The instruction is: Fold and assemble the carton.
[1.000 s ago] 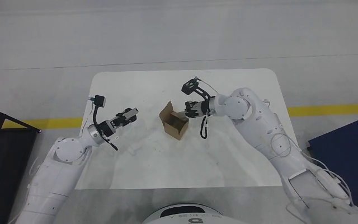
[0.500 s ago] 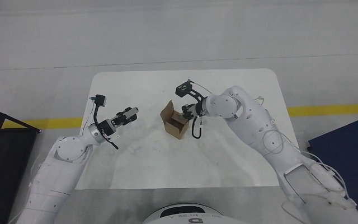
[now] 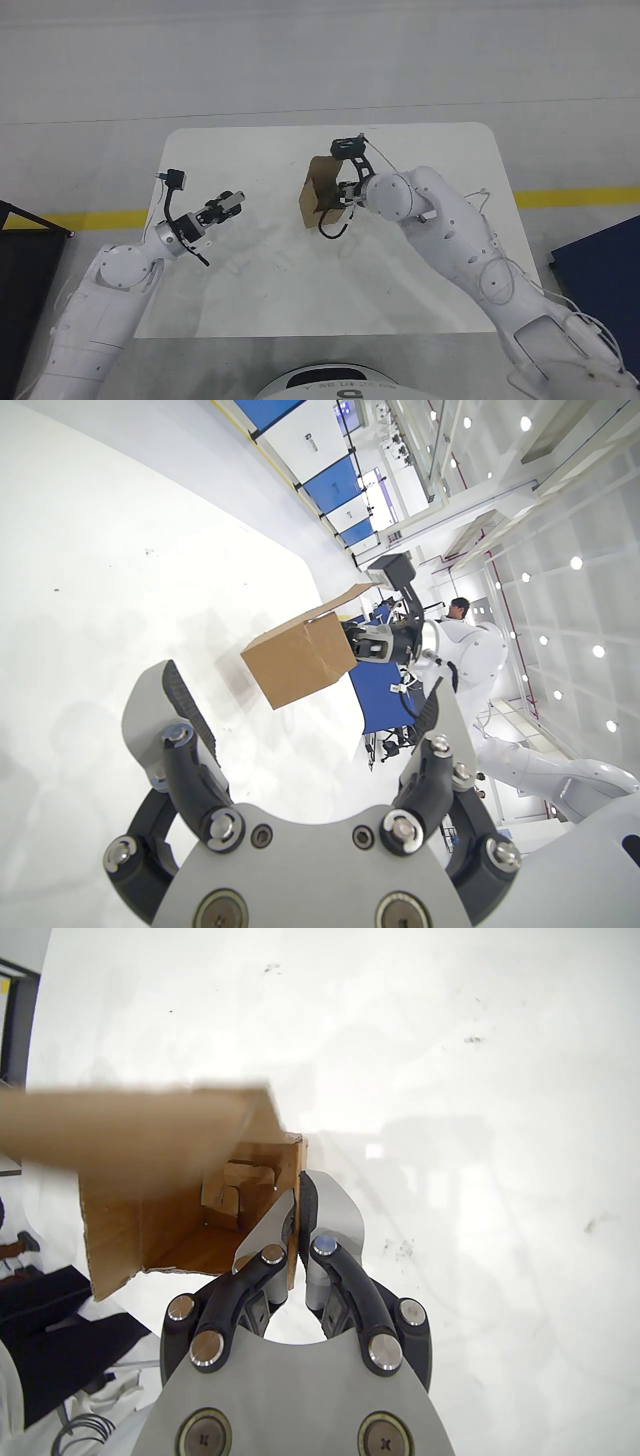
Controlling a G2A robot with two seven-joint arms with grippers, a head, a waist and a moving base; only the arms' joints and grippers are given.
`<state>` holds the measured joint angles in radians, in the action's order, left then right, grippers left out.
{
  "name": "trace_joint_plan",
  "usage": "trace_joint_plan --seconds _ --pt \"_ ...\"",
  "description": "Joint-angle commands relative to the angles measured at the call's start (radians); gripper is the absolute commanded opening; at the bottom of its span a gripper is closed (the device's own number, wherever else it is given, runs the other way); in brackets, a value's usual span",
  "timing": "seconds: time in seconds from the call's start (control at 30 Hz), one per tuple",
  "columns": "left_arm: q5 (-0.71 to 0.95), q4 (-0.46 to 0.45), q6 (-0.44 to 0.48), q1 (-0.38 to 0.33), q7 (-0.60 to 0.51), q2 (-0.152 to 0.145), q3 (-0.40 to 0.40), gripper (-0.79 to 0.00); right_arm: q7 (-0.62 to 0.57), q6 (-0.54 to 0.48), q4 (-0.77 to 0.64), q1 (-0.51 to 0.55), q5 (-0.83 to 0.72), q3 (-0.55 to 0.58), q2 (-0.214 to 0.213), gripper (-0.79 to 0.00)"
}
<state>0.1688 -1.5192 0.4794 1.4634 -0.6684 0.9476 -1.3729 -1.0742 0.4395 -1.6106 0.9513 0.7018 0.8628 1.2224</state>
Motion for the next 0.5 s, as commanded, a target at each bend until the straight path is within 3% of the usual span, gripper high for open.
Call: trace_joint_plan --seconds 0.0,0.07,0.33,0.47 --pt "-0.01 -0.002 -0.003 -0.002 0.003 0.001 0.001 0.0 0.011 0.018 -0.049 0.047 -0.092 0.055 -0.007 -0.486" --pt "-0.015 -0.006 -0.004 -0.003 0.003 0.002 0.004 0.0 0.025 0.007 -0.072 0.086 -0.123 0.103 -0.016 -0.428" --pt "-0.066 -0.019 -0.027 -0.014 0.006 0.005 0.013 0.0 0.072 -0.176 -0.018 0.184 -0.271 0.222 -0.036 -0.468" --pt "-0.08 -0.027 -0.051 -0.014 -0.004 0.006 0.023 0.0 0.089 -0.384 0.046 0.204 -0.379 0.248 -0.039 -0.453"
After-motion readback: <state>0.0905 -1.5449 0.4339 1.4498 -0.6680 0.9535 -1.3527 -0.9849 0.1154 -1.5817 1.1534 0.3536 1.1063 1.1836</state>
